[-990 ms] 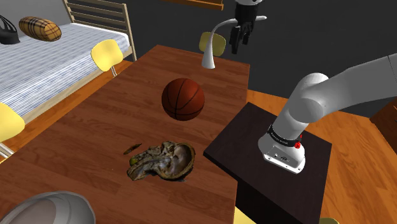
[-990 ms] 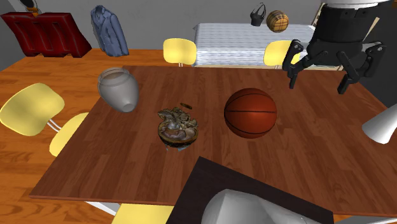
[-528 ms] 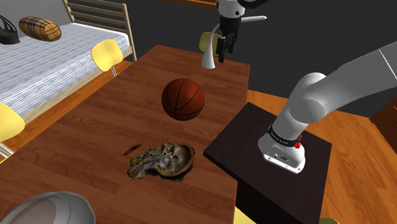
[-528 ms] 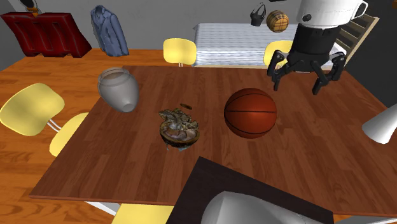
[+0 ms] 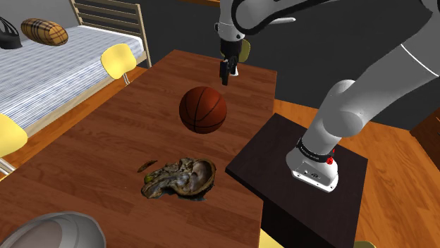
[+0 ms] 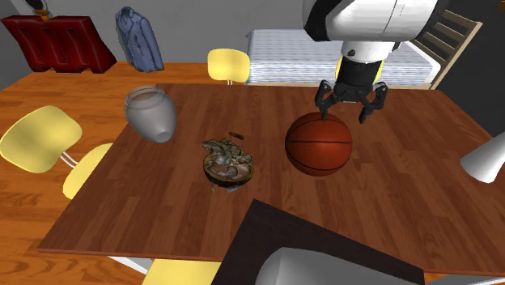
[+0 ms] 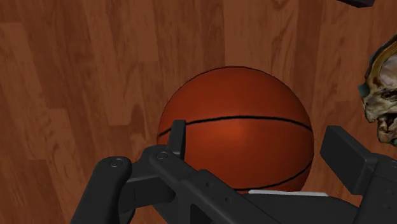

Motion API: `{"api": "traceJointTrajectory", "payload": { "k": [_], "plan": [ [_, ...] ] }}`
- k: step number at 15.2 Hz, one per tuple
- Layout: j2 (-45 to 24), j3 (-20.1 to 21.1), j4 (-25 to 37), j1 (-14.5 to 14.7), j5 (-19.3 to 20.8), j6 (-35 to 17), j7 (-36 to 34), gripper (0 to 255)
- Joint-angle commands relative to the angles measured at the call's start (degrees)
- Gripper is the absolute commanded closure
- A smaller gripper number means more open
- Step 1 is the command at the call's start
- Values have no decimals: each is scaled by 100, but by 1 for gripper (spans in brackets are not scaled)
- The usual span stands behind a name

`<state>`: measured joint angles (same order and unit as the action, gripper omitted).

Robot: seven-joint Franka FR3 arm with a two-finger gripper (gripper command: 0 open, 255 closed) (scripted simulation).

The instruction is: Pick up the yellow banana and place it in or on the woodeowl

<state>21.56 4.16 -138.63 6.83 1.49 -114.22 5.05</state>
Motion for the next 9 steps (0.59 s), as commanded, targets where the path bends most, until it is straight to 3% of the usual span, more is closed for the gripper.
{"api": "traceJointTrajectory", "payload": {
  "k": [1,9],
  "plan": [
    [-409,57,116,101,-76,-303,95,0],
    [-1920,283,674,430,-316,-1259,561,0]
  ]
}}
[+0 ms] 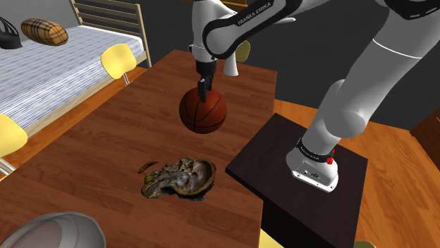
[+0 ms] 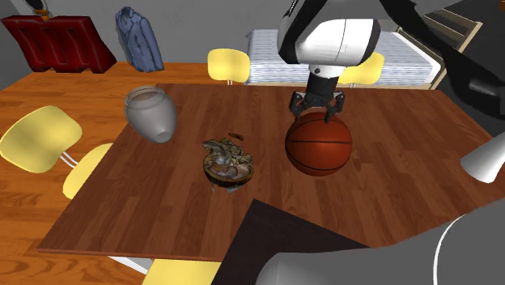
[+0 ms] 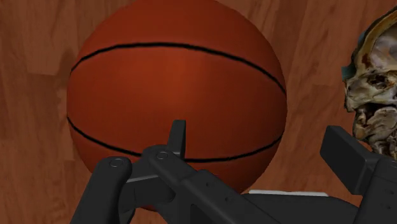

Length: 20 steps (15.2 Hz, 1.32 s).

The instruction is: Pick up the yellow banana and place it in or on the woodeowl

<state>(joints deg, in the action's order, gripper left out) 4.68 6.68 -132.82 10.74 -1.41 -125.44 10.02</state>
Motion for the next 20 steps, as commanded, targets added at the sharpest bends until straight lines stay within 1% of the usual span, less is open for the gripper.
{"api": "traceJointTrajectory", "payload": {
  "k": [1,6,12,13,14,17,20],
  "plan": [
    [-419,66,186,76,-49,-234,121,0],
    [-1353,258,712,254,-122,-641,386,0],
    [-2450,520,1477,454,-96,-969,649,0],
    [-2247,480,1538,473,-53,-2600,541,0],
    [-2247,481,1538,473,-53,-2600,541,0],
    [-2921,859,2167,243,-314,-2260,1596,0],
    [-3590,1180,2812,110,-362,-1833,2458,0]
  ]
}}
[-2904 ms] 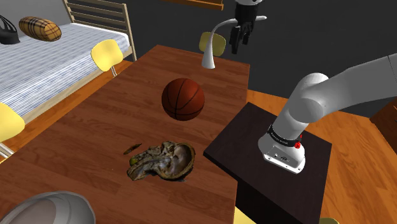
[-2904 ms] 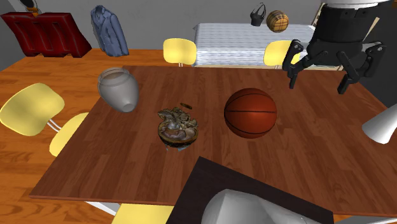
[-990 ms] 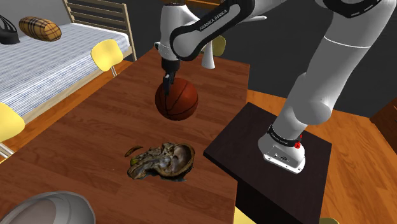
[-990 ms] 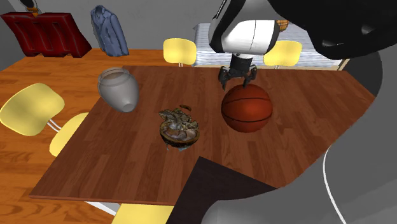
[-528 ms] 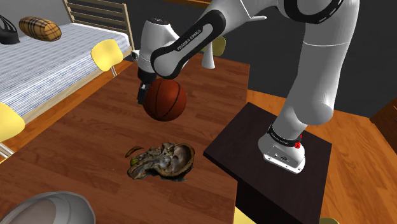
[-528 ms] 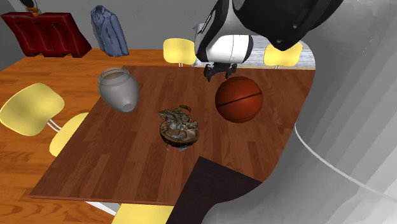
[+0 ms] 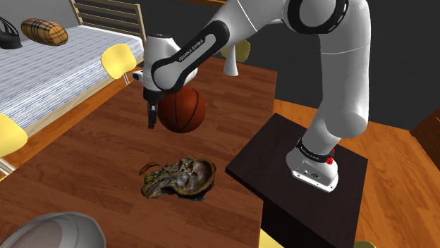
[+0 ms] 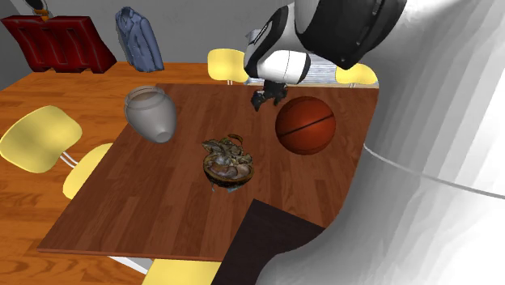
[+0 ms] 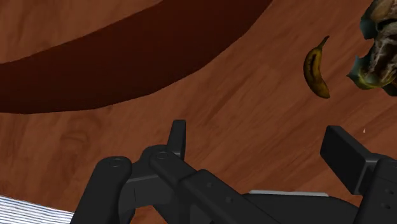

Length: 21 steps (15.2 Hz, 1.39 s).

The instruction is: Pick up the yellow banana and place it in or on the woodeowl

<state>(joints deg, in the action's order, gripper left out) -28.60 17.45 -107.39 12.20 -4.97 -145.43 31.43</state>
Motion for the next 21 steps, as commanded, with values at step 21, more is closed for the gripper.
{"api": "traceJointTrajectory", "payload": {
  "k": [21],
  "plan": [
    [-2816,785,2519,357,522,1710,2712,0]
  ]
}}
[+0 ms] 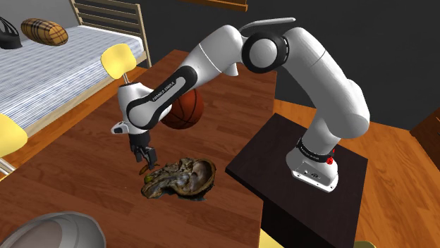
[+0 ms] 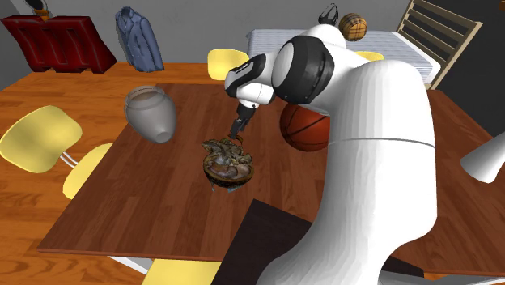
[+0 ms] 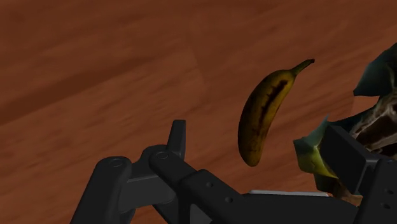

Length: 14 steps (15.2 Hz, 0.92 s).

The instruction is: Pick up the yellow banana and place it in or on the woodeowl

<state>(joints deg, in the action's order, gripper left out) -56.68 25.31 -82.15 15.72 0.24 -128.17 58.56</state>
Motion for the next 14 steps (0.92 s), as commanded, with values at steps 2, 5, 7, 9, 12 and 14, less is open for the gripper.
{"api": "traceJointTrajectory", "payload": {
  "k": [2,5,7,9,12,14],
  "plan": [
    [-8,-1,-5,5,1,-16,-2,0],
    [-8,-1,-5,5,1,-16,-2,0],
    [-8,-1,-5,5,1,-16,-2,255],
    [-8,-2,-6,-1,1,-15,4,255],
    [-9,-2,-5,-1,1,-15,5,255],
    [-18,-4,5,-1,3,-13,8,255]
  ]
}}
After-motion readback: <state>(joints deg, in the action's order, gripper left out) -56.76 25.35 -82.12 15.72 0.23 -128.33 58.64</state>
